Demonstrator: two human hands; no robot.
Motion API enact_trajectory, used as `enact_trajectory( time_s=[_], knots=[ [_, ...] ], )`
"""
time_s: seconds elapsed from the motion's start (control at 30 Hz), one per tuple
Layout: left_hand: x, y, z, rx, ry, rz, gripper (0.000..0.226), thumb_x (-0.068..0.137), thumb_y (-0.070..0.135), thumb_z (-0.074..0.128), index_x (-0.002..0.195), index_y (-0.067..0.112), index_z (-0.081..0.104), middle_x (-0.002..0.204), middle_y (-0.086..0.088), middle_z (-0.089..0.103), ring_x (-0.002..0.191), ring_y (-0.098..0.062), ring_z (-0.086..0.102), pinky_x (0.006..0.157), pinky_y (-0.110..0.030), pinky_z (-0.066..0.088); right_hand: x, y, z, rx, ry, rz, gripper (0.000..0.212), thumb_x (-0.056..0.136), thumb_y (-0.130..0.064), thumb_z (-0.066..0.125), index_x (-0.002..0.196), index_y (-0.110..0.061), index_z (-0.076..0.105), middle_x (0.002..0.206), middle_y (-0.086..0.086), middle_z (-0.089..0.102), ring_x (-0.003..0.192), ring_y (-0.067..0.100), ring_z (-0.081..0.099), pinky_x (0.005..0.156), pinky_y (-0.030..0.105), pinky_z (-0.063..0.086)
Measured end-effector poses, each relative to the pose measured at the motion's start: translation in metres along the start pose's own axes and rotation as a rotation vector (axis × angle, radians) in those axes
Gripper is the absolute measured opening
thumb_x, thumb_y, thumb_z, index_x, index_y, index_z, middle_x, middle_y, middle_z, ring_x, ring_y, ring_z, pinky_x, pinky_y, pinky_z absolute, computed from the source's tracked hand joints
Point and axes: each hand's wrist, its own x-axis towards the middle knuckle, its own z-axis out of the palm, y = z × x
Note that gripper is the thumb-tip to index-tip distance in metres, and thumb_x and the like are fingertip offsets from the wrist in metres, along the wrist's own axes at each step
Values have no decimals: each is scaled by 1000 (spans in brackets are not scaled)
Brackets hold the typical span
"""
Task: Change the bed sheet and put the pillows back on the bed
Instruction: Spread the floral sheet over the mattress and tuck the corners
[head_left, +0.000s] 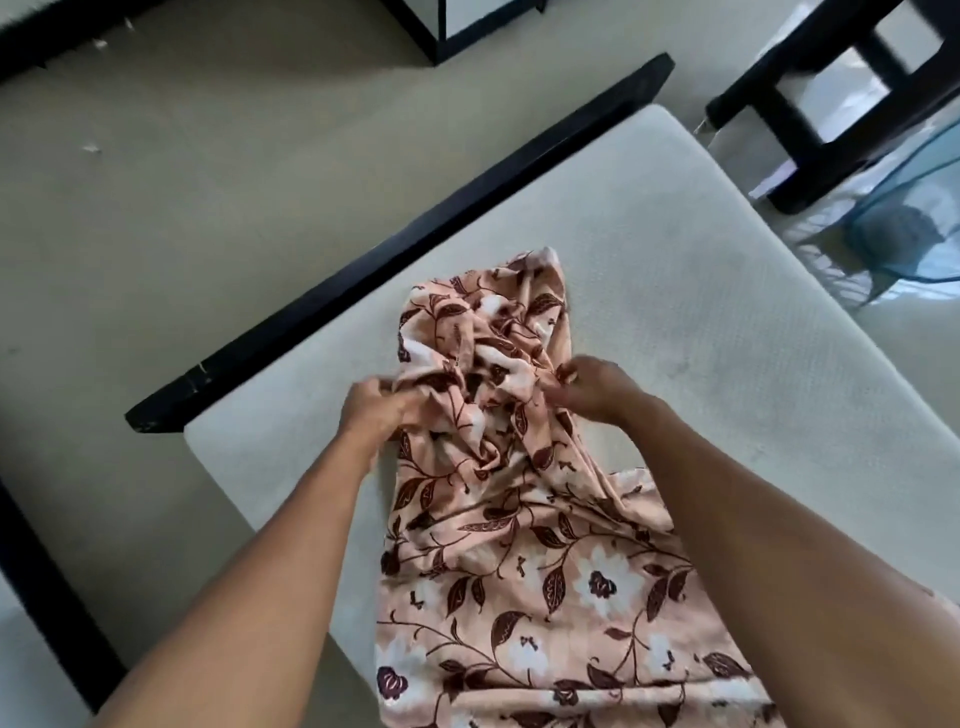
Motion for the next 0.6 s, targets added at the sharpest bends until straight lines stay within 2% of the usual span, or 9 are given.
enact_trajectory(
  time_s=[0.07, 0.13, 0.2, 0.23, 0.33, 0.4, 0.47, 0.53, 0.6],
  knots=[
    [8, 12, 7, -322, -90, -8, 53, 63, 29, 94, 105, 6, 71, 93, -12, 76, 78, -23, 69, 69, -30, 53, 14, -12, 11, 327, 51, 62, 58, 78, -46, 80, 112, -6, 55, 100, 12, 67, 88, 27, 68, 63, 35, 57],
    [5, 21, 14, -317, -304, -36, 47, 57, 20, 95, 93, 0, 72, 83, -14, 76, 75, -30, 67, 67, -32, 57, 20, -14, 20, 377, 0, 90, 69, 75, -43, 81, 121, -5, 45, 105, 15, 66, 86, 26, 68, 57, 31, 53],
    [-3, 26, 13, -159, -533, -70, 36, 67, 9, 89, 99, 0, 74, 96, -19, 77, 87, -37, 71, 74, -39, 61, 18, -8, 16, 307, -94, 61, 56, 79, -40, 80, 115, -5, 55, 89, 12, 66, 70, 23, 63, 55, 31, 44],
    [-5, 29, 12, -57, -633, -80, 40, 71, 7, 87, 107, 2, 72, 103, -19, 76, 92, -36, 73, 76, -40, 62, 14, -2, 7, 266, -164, 56, 43, 81, -39, 80, 100, -4, 64, 73, 9, 65, 56, 20, 56, 51, 30, 39],
    [-3, 32, 9, 405, -660, -2, 48, 69, 13, 91, 109, 9, 67, 102, -8, 75, 85, -23, 73, 70, -25, 59, 3, 14, -23, 4, -234, 105, 44, 91, -44, 71, 65, -8, 66, 49, 1, 62, 37, 16, 47, 42, 23, 37],
    [-4, 47, 11, 712, -516, 100, 22, 78, 21, 83, 87, 11, 66, 93, -4, 70, 74, -16, 65, 58, -18, 49, 1, 25, -47, 15, -53, 206, 32, 91, -27, 67, 69, -4, 66, 62, 13, 70, 43, 21, 59, 46, 28, 49],
    [0, 69, 15, 897, -376, 160, 36, 71, 45, 70, 81, 11, 66, 94, -10, 71, 80, -23, 66, 61, -27, 44, 2, 31, -81, 183, 231, 336, 17, 89, -15, 63, 84, 1, 67, 81, 23, 70, 74, 34, 72, 63, 37, 56],
    [3, 98, 25, 871, -300, 248, 36, 68, 49, 68, 79, 14, 67, 94, -13, 72, 83, -27, 67, 63, -31, 44, 9, 36, -124, 390, 497, 394, 17, 87, -13, 61, 89, 2, 68, 81, 22, 68, 86, 39, 72, 66, 39, 54],
    [10, 122, 38, 587, -214, 330, 36, 79, 51, 71, 80, 16, 70, 89, -9, 73, 84, -27, 69, 69, -33, 51, 13, 34, -167, 641, 812, 337, 24, 83, -25, 54, 89, -7, 68, 80, 13, 69, 85, 35, 72, 67, 36, 53]
  ],
)
